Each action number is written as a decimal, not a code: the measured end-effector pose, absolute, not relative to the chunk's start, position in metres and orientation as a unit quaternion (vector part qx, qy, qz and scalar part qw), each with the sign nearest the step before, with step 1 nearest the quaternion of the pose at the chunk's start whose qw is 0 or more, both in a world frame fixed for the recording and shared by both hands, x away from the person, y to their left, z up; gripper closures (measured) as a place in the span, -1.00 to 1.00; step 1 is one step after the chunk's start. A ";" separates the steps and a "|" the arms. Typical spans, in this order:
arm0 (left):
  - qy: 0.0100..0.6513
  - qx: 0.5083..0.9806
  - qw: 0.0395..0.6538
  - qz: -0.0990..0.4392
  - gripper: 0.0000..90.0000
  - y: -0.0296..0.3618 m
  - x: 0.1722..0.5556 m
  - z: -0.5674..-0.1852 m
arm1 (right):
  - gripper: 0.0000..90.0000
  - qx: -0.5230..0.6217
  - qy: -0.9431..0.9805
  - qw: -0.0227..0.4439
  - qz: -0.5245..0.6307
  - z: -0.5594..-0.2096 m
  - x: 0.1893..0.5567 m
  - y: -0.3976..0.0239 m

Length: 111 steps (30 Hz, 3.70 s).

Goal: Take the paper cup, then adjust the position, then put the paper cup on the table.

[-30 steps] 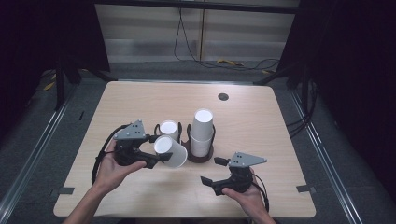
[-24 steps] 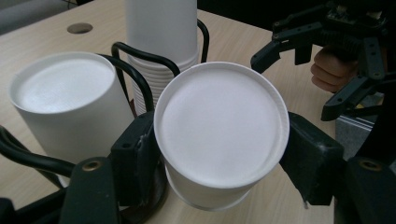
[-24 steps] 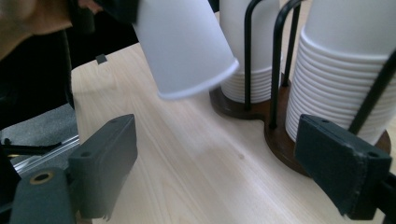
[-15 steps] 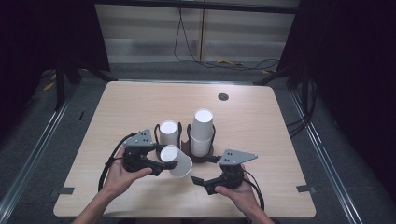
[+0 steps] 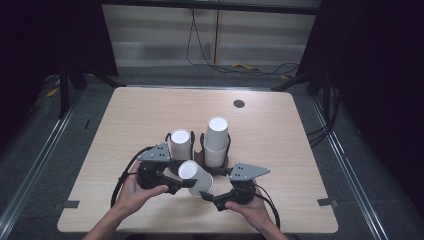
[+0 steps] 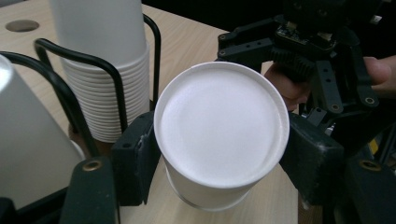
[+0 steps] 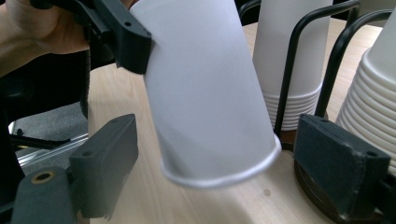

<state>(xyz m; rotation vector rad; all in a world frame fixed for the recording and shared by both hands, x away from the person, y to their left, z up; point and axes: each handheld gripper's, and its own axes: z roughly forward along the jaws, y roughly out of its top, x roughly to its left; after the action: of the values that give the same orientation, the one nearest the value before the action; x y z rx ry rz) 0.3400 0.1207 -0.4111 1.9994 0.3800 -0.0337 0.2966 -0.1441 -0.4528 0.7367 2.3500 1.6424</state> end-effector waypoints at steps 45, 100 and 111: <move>0.150 0.821 0.548 -0.064 -0.50 0.118 0.338 -0.416 | -0.44 0.225 0.823 0.079 0.516 -0.452 0.297 -0.139; 0.122 0.855 0.503 -0.024 -0.59 0.130 0.345 -0.419 | -0.43 0.200 0.906 0.032 0.373 -0.438 0.319 -0.132; 0.129 0.868 0.476 -0.049 -0.50 0.128 0.350 -0.419 | -0.43 0.191 0.920 0.041 0.338 -0.435 0.321 -0.129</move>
<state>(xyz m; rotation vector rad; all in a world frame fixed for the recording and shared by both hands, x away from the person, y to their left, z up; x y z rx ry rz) 0.3495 0.1283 -0.4193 2.1221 0.3158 -0.1203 0.3214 -0.1294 -0.4351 0.5864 2.8193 1.0360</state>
